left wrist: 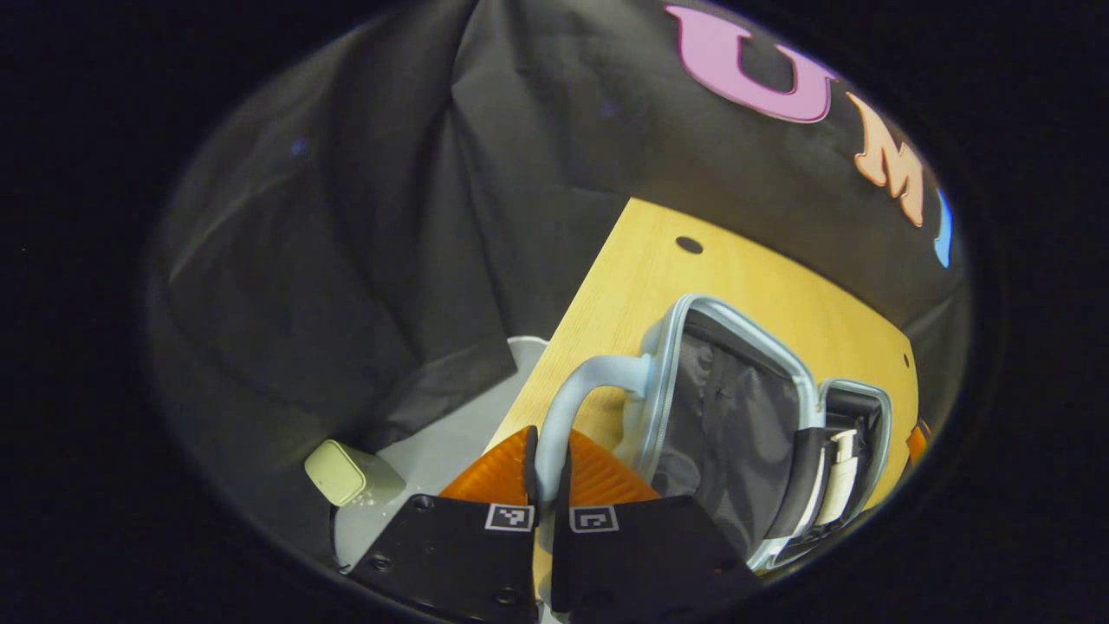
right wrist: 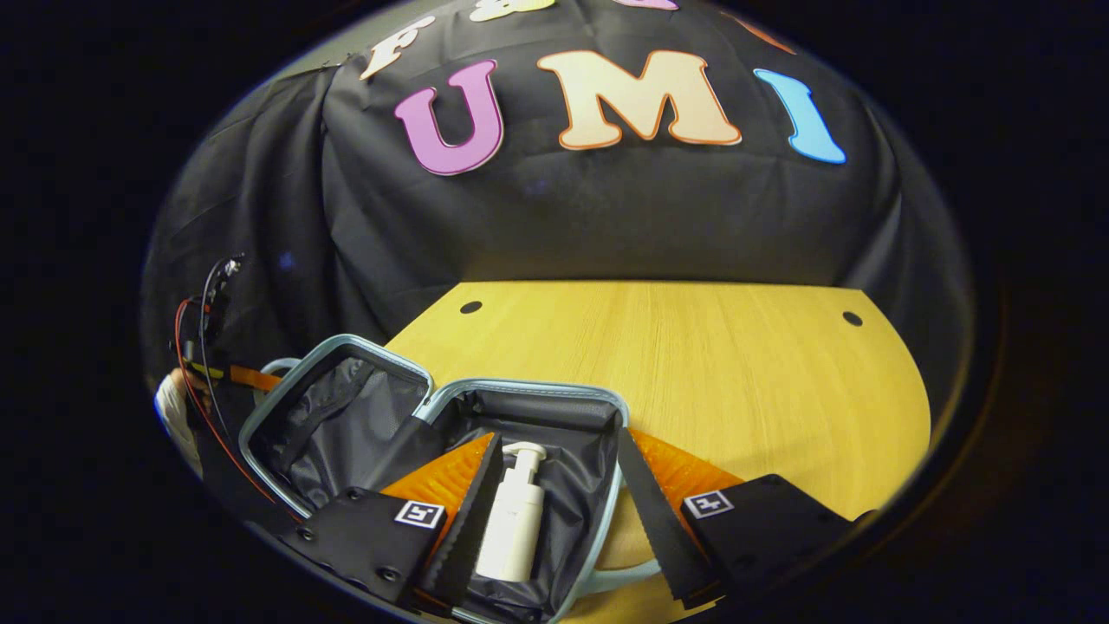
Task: First open the suitcase, pack the skin care products into it, and then close the suitcase.
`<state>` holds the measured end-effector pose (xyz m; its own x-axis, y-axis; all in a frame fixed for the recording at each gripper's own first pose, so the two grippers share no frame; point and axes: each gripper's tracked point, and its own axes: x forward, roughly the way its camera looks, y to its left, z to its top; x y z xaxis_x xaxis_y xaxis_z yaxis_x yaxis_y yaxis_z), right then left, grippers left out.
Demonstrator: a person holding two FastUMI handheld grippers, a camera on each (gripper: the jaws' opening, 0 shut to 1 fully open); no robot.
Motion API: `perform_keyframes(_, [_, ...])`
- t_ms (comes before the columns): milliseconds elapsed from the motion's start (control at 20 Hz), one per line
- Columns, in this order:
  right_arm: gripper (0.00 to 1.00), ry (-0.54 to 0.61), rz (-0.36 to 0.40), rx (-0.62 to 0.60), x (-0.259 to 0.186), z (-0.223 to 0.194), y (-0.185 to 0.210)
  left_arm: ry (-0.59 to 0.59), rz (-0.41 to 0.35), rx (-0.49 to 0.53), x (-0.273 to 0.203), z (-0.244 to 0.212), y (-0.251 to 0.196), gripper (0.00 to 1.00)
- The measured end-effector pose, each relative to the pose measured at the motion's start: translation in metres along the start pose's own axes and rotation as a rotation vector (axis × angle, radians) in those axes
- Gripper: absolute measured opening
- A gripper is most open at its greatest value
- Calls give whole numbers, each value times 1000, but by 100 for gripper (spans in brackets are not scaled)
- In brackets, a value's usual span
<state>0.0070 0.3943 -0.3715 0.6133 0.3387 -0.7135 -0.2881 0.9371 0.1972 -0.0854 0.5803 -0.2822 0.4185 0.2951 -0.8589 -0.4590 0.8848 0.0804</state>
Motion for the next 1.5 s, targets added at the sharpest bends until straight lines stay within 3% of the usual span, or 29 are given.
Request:
perform_keyframes(150, [85,-70,-2,-34,-16,21,-13,-50,-21,4,-41,18,-25,3])
perform_keyframes(500, [85,-185,-4,-22,-58,46,-41,-169,-114,19,-107,39,-88,0])
perform_keyframes(800, [85,-248,-5,-58,-96,56,-60,-223,-185,93,-144,47,-148,0])
perform_keyframes(1250, [85,-288,-59,-60,-142,51,-103,-283,-382,222,-183,48,-284,0])
perform_keyframes(1500, [85,-306,-96,-53,-163,51,-127,-261,-518,238,-188,26,-355,0])
